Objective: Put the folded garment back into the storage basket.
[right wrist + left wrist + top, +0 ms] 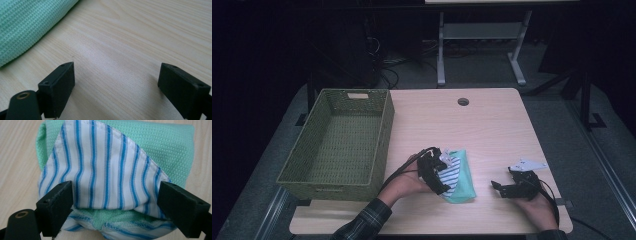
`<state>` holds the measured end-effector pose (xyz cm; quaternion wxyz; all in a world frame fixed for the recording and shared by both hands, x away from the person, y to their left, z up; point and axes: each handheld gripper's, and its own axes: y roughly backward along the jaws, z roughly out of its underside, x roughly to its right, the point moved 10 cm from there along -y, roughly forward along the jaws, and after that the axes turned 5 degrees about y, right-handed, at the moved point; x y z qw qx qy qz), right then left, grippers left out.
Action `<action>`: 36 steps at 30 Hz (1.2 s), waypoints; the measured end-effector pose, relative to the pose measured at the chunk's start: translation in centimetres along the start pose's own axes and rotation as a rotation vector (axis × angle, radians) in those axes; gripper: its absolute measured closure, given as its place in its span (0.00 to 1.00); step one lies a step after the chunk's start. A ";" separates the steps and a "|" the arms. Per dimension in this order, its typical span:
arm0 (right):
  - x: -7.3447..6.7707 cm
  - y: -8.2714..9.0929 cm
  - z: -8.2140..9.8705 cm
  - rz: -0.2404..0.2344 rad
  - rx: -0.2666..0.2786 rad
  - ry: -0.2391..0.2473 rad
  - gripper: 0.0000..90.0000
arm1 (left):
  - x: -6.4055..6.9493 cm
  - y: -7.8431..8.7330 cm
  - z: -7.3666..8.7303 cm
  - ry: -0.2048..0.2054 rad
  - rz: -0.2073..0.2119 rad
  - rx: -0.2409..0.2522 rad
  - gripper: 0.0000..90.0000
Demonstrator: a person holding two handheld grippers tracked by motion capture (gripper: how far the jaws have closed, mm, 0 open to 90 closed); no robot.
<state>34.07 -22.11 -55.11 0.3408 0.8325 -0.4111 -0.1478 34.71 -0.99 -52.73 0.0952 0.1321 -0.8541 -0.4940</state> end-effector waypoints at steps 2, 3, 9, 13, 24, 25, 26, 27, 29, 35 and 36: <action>0.0 0.0 0.0 0.000 0.000 -0.003 0.15 | 0.0 -0.4 0.2 -0.004 0.003 -0.010 0.14; 0.0 0.0 0.0 0.000 0.000 -0.003 0.15 | 0.0 -0.5 0.3 -0.004 0.007 -0.015 0.14; 0.0 0.0 0.0 0.002 -0.002 -0.003 0.15 | 0.0 -1.1 0.5 0.016 0.036 -0.016 0.14; 0.0 0.0 0.0 0.002 -0.002 -0.002 0.15 | 0.0 -1.2 0.5 0.013 0.044 -0.019 0.15; 0.0 -0.1 0.0 0.001 -0.003 -0.001 0.14 | -0.1 -0.5 0.4 -0.008 0.060 -0.028 0.52; 0.0 -0.1 0.0 0.001 -0.003 -0.001 0.14 | 0.0 -0.4 0.4 -0.004 0.063 -0.027 0.59; 0.0 -0.1 0.0 0.001 -0.003 -0.001 0.14 | 0.1 -0.4 0.4 -0.002 0.065 -0.029 0.64; 0.0 -0.1 0.0 0.001 -0.003 -0.001 0.14 | 0.1 -0.4 0.3 0.003 0.066 -0.031 0.69; 0.0 -0.1 0.0 0.001 -0.003 -0.001 0.14 | 0.2 -0.4 0.3 0.020 0.060 -0.037 0.74; 0.0 -0.1 0.0 0.001 -0.003 -0.002 0.14 | 0.3 -0.3 0.2 0.051 0.063 -0.040 0.79; 0.0 -0.1 0.0 0.001 -0.003 -0.002 0.14 | 0.2 -0.3 0.2 0.057 0.066 -0.041 0.79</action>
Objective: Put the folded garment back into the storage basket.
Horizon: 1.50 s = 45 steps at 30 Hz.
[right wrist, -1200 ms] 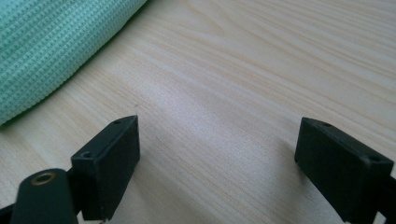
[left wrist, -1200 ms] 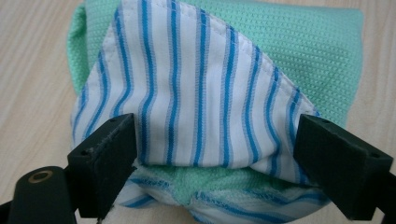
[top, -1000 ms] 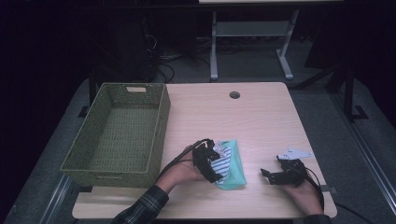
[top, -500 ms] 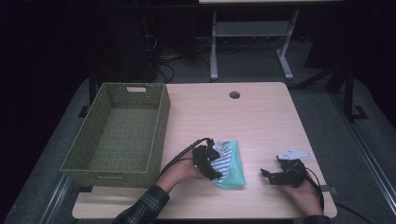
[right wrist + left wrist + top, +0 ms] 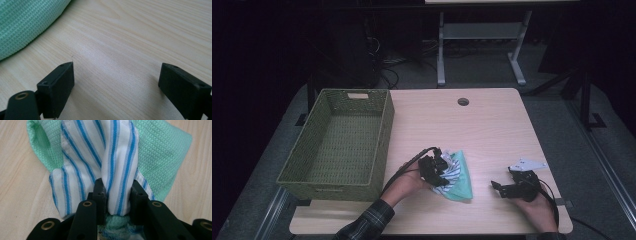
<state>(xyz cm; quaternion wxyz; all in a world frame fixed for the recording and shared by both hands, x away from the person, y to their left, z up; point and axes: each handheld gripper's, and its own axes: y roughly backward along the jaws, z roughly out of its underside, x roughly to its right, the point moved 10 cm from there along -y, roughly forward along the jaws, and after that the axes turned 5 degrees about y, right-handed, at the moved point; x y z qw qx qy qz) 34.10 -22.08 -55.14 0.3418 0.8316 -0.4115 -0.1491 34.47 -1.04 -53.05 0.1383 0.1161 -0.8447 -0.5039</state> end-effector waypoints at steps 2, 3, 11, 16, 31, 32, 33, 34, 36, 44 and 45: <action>0.0 0.0 0.0 0.000 -0.001 0.002 0.14 | -0.1 0.2 -0.1 0.013 -0.002 0.004 0.80; 0.0 0.0 0.0 0.000 -0.002 0.001 0.13 | -0.2 0.3 -0.1 0.019 -0.006 0.009 0.80; 0.0 0.0 0.0 -0.001 -0.003 0.003 0.13 | -0.6 2.1 -0.6 0.082 0.002 0.054 0.80; 0.0 0.0 0.0 -0.001 -0.003 0.003 0.13 | -0.6 3.2 -1.1 0.090 -0.001 0.058 0.80; 0.0 0.0 0.0 -0.002 -0.005 0.001 0.13 | -0.8 6.7 -2.8 0.096 -0.017 0.086 0.80; 0.0 0.0 0.0 -0.002 -0.005 0.001 0.13 | -0.8 7.0 -2.8 0.095 -0.017 0.084 0.80; 0.0 0.0 0.0 -0.002 -0.005 0.001 0.13 | -0.8 7.2 -2.8 0.096 -0.018 0.085 0.80; 0.0 0.0 0.0 -0.002 -0.005 0.001 0.13 | -0.8 7.4 -2.9 0.100 -0.018 0.094 0.80; 0.0 0.0 0.0 -0.002 -0.005 0.001 0.13 | -0.8 7.9 -3.0 0.098 -0.017 0.094 0.80; 0.0 0.0 0.0 -0.002 -0.005 0.001 0.13 | -1.3 10.2 -3.3 0.093 -0.042 0.097 0.80; 0.0 0.0 0.0 -0.003 -0.005 0.001 0.13 | -1.4 10.5 -3.3 0.093 -0.045 0.100 0.80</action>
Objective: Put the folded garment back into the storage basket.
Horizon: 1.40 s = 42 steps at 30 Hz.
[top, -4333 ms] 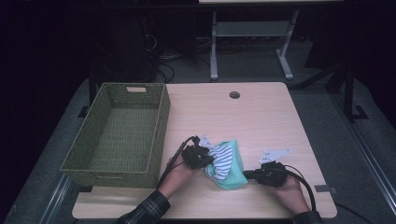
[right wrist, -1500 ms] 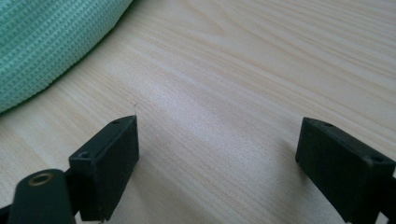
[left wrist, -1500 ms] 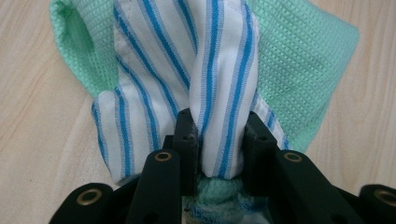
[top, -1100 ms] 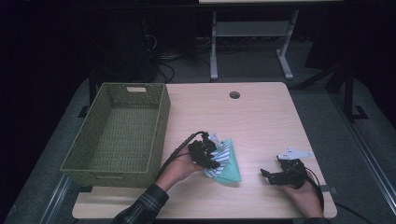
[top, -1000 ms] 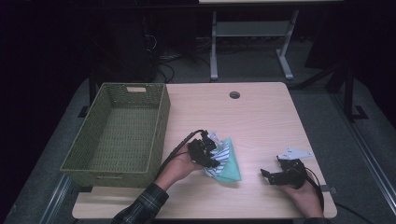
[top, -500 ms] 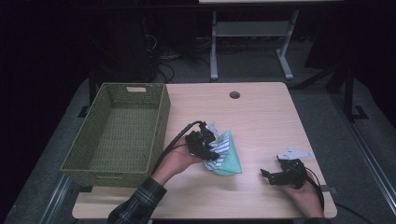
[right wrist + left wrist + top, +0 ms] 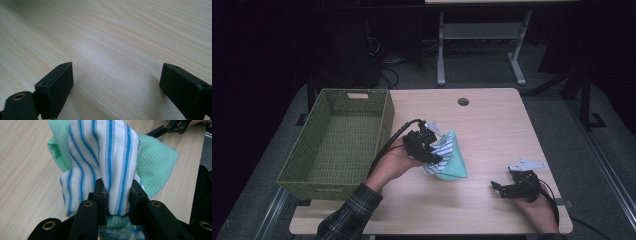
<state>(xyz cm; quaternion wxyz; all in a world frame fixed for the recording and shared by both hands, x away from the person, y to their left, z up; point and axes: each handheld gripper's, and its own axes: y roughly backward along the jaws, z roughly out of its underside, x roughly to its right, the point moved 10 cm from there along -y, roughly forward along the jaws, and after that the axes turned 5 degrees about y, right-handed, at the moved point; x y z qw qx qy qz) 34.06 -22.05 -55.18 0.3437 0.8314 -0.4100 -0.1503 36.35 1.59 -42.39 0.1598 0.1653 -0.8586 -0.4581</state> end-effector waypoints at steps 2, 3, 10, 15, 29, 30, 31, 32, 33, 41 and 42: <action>0.0 0.0 0.0 0.000 0.000 0.000 0.13 | -0.1 0.6 -0.2 -0.001 -0.006 0.004 0.80; 0.0 0.0 0.0 0.000 0.000 0.000 0.13 | -0.2 0.9 -0.3 0.000 -0.005 0.008 0.80; 0.0 0.0 0.0 0.000 0.000 0.000 0.13 | -0.7 2.8 -0.5 0.006 -0.017 0.011 0.80; 0.0 0.0 0.0 -0.001 -0.002 0.001 0.12 | -1.2 4.1 -0.6 0.014 -0.028 0.026 0.79; 0.0 0.0 0.0 -0.003 -0.002 0.002 0.12 | -3.3 7.7 0.4 0.044 -0.085 0.034 0.79; 0.0 0.0 0.0 -0.003 -0.003 0.001 0.12 | -3.4 7.9 0.5 0.047 -0.087 0.035 0.79; 0.0 0.0 0.0 -0.003 -0.002 0.001 0.12 | -3.5 8.1 0.5 0.053 -0.092 0.039 0.79; 0.0 0.0 0.0 -0.003 -0.002 0.002 0.12 | -3.6 8.3 0.6 0.056 -0.098 0.041 0.79; 0.0 0.0 0.0 -0.003 -0.002 0.001 0.12 | -3.8 8.6 0.8 0.058 -0.104 0.040 0.79; 0.0 0.0 0.0 -0.003 -0.002 0.001 0.12 | -5.3 10.7 1.8 0.102 -0.147 0.070 0.79; 0.0 0.0 0.0 -0.003 -0.002 0.001 0.12 | -5.5 11.0 1.9 0.109 -0.152 0.074 0.79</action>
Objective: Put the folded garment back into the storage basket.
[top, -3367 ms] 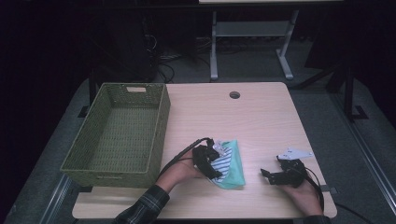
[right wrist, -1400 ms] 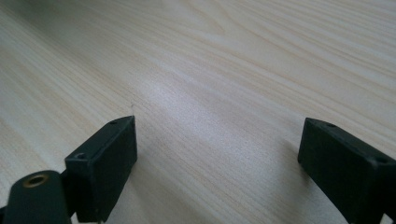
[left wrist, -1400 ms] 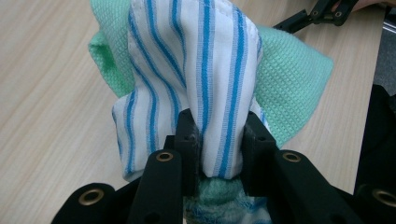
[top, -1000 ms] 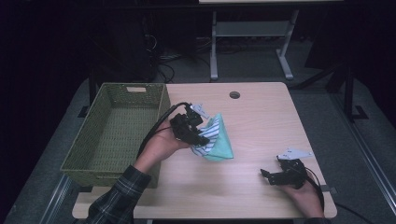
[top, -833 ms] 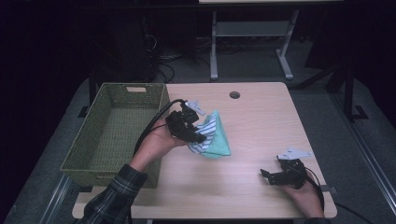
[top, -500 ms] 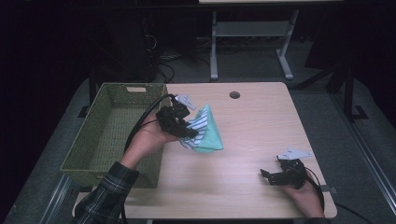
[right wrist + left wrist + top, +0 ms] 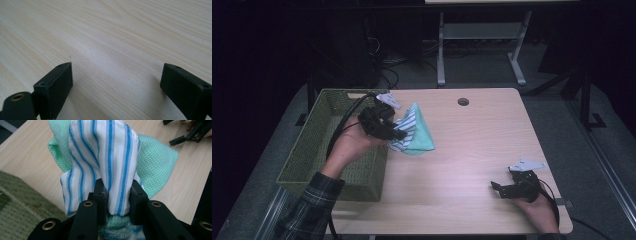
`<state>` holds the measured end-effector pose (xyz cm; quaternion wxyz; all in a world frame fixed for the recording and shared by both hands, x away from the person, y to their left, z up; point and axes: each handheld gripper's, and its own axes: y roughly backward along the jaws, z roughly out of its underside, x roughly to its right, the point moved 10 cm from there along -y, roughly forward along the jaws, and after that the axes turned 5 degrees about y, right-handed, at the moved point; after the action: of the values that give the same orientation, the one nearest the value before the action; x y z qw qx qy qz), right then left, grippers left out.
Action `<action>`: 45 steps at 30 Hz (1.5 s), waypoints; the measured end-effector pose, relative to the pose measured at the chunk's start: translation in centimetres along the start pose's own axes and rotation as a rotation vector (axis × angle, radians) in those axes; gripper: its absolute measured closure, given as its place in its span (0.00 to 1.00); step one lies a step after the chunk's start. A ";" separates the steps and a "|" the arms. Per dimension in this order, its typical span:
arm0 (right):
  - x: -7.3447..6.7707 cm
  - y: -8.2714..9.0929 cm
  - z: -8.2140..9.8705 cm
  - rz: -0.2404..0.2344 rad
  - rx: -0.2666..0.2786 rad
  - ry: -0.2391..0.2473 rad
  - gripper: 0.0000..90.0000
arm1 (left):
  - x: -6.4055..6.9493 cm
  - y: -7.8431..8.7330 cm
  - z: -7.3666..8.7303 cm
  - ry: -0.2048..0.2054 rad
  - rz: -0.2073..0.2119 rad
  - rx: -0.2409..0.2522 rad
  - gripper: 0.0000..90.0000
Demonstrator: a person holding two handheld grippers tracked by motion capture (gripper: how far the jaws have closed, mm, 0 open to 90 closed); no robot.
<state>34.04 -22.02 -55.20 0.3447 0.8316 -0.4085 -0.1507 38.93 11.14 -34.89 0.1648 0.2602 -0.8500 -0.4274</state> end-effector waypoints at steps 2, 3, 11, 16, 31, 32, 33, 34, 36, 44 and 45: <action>0.0 0.0 0.0 0.000 0.000 0.001 0.12 | -0.4 0.5 0.2 0.009 -0.009 0.003 0.79; 0.0 0.0 0.0 0.000 0.000 0.000 0.12 | -0.6 0.7 0.3 0.015 -0.013 0.005 0.79; 0.0 0.0 0.0 0.000 0.001 0.000 0.12 | -2.6 2.3 1.7 0.059 -0.053 0.019 0.79; 0.0 0.0 0.0 0.000 0.000 0.000 0.12 | -3.7 3.0 2.6 0.095 -0.080 0.024 0.79; 0.0 0.0 0.0 0.000 0.000 0.000 0.12 | -7.7 5.1 6.3 0.235 -0.170 0.049 0.79; 0.0 0.0 0.0 0.000 0.000 0.000 0.12 | -8.0 5.3 6.5 0.245 -0.177 0.051 0.79; 0.0 0.0 0.0 0.000 0.000 0.000 0.12 | -8.3 5.4 6.8 0.254 -0.183 0.054 0.79; 0.0 0.0 0.0 0.000 0.000 0.000 0.12 | -8.5 5.5 7.0 0.263 -0.187 0.056 0.79; 0.0 0.0 0.0 0.000 0.000 0.000 0.12 | -8.9 5.7 7.6 0.282 -0.194 0.060 0.79; 0.0 0.0 0.0 0.000 0.000 0.000 0.12 | -10.7 5.8 9.8 0.347 -0.233 0.078 0.79; 0.0 0.0 0.0 0.001 -0.001 0.000 0.12 | -10.9 5.7 10.0 0.353 -0.237 0.072 0.79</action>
<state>34.03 -22.02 -55.20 0.3450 0.8314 -0.4087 -0.1508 40.99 26.78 -36.70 0.2503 0.4348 -0.7862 -0.3608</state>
